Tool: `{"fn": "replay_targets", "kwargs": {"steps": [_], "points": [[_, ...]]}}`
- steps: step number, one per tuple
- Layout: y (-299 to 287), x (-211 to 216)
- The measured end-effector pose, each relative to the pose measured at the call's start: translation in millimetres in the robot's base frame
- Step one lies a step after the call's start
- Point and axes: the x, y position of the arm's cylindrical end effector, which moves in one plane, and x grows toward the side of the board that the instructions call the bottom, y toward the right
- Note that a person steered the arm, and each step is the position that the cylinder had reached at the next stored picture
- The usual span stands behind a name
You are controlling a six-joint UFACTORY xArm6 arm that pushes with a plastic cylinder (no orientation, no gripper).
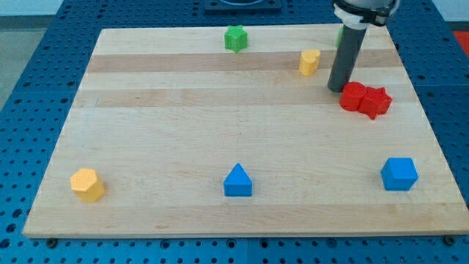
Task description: Slide the yellow heart below the blue cube
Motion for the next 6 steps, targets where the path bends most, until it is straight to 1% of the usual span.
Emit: {"fn": "replay_targets", "kwargs": {"steps": [1, 2, 3, 4, 5, 6], "points": [[0, 0], [0, -15], [5, -38], [40, -47], [73, -70], [79, -99]]}}
